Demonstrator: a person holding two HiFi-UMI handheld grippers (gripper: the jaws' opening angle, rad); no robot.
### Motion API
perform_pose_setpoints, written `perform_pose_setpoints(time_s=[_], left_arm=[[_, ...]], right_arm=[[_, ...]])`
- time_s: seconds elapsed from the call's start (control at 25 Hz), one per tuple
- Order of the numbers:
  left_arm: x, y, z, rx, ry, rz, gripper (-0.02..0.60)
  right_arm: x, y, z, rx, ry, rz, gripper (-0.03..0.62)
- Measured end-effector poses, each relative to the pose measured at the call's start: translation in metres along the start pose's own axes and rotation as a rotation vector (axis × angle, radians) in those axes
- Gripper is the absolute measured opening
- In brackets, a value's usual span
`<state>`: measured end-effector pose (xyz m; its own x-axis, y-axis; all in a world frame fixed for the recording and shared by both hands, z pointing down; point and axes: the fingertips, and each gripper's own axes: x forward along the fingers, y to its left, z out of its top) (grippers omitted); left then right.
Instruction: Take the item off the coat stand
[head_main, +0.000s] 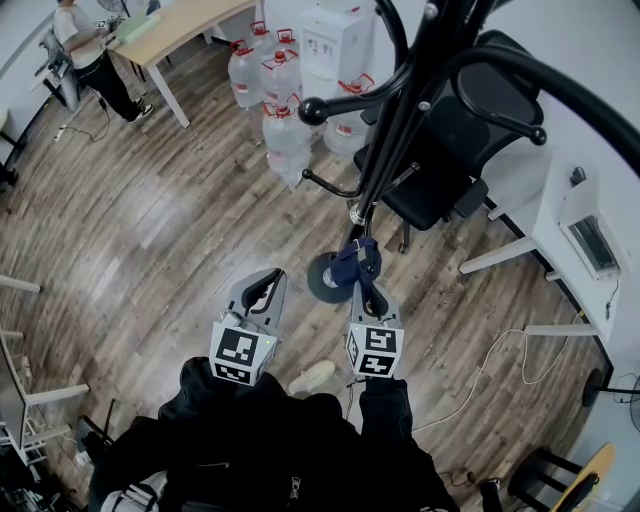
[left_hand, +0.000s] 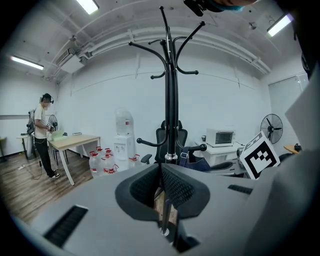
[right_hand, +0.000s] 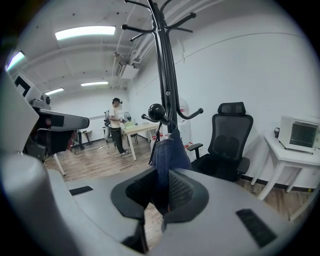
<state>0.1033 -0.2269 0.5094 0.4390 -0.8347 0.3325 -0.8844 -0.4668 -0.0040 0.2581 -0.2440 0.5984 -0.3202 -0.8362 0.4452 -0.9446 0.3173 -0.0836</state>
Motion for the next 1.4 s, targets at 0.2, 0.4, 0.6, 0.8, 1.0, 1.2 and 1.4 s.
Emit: perform_pose_setpoints(time_s=[0.2, 0.4, 0.6, 0.8, 1.0, 1.2, 1.4], left_arm=[[-0.002, 0.0, 0.002, -0.002, -0.007, -0.001, 0.032], [-0.008, 0.001, 0.005, -0.001, -0.019, -0.003, 0.033], [-0.022, 0.003, 0.007, -0.003, -0.041, -0.003, 0.033], [-0.035, 0.004, 0.015, -0.006, -0.073, -0.003, 0.033], [-0.049, 0.005, 0.021, -0.006, -0.098, -0.011, 0.032], [-0.061, 0.003, 0.026, -0.001, -0.118, -0.038, 0.032], [-0.07, 0.003, 0.031, 0.011, -0.139, -0.078, 0.032]], right_arm=[[-0.002, 0.001, 0.002, -0.004, 0.001, 0.006, 0.042], [-0.007, 0.004, 0.007, -0.014, -0.007, -0.002, 0.04], [-0.017, 0.013, 0.015, -0.034, -0.031, -0.009, 0.037], [-0.031, 0.02, 0.028, -0.055, -0.059, -0.021, 0.037], [-0.046, 0.027, 0.036, -0.068, -0.075, -0.041, 0.037], [-0.064, 0.033, 0.045, -0.074, -0.105, -0.072, 0.037], [-0.083, 0.044, 0.056, -0.076, -0.142, -0.11, 0.037]])
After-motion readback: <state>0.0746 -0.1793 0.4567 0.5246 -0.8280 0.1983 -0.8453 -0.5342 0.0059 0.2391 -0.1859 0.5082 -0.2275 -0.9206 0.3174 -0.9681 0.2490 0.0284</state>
